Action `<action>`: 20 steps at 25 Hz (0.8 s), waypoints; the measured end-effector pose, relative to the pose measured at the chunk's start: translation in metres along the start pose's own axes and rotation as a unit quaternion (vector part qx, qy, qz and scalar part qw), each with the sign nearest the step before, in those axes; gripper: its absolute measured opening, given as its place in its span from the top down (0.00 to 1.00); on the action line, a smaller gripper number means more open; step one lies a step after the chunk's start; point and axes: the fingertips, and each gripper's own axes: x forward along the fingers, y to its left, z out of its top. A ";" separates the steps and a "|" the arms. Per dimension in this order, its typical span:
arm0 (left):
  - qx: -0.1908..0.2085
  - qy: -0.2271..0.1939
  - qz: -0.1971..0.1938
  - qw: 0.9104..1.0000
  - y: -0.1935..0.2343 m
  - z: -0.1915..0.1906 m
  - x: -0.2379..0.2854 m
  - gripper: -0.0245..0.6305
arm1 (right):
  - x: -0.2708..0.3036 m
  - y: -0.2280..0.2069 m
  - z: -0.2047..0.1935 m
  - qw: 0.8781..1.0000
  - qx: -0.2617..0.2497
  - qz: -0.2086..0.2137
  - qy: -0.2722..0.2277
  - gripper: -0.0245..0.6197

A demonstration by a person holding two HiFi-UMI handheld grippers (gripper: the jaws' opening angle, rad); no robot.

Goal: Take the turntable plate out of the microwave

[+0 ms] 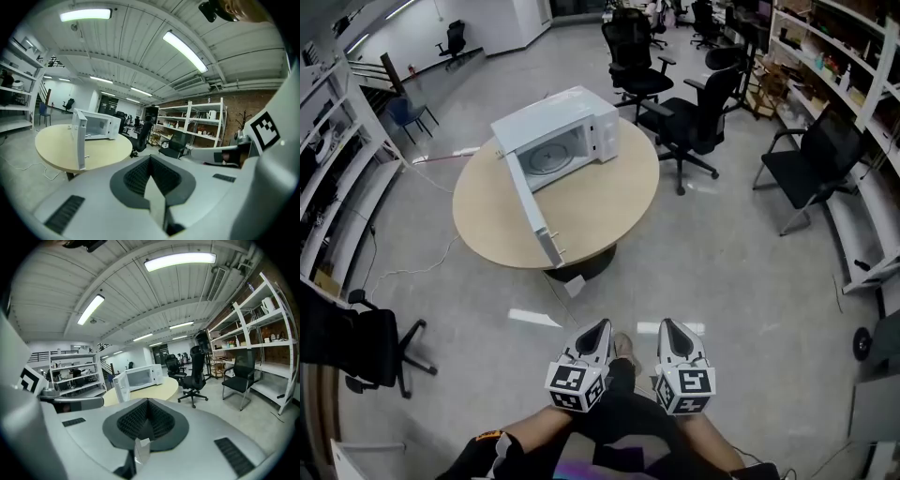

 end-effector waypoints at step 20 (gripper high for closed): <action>-0.013 -0.009 0.006 1.000 0.081 0.081 0.193 0.89 | 0.190 -0.074 0.086 0.999 -0.021 0.019 0.031 0.94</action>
